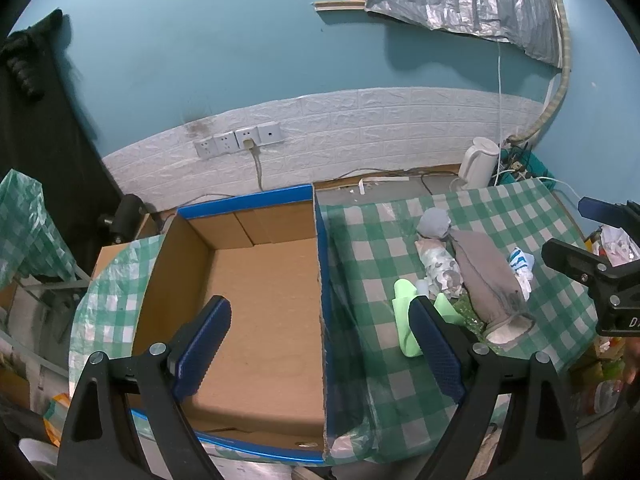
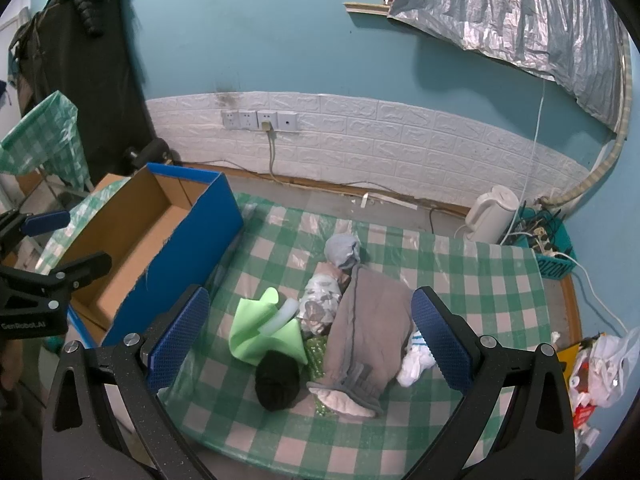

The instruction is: Organize soft objects

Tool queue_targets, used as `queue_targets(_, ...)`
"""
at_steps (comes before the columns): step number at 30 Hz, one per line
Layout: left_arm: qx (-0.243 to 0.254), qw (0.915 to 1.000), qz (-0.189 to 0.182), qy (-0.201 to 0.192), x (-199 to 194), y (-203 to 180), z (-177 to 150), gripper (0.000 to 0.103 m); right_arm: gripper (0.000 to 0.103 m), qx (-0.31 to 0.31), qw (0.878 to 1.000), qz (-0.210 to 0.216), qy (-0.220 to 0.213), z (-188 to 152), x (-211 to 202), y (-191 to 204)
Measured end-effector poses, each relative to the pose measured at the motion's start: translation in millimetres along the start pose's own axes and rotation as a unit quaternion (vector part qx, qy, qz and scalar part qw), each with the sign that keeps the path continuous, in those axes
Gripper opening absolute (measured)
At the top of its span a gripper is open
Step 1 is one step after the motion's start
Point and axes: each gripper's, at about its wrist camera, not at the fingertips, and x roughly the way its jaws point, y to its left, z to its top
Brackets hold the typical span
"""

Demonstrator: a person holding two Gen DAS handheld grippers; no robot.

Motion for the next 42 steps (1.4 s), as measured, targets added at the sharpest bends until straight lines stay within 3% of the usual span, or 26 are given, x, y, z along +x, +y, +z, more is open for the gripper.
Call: queue_targets(42, 0.001, 1.0000, -0.004, 0.005, 1.8, -9.0, -8.0, 0.092, 0.101, -0.002, 1.000, -0.001, 0.004, -1.7, 3.3, 0.3)
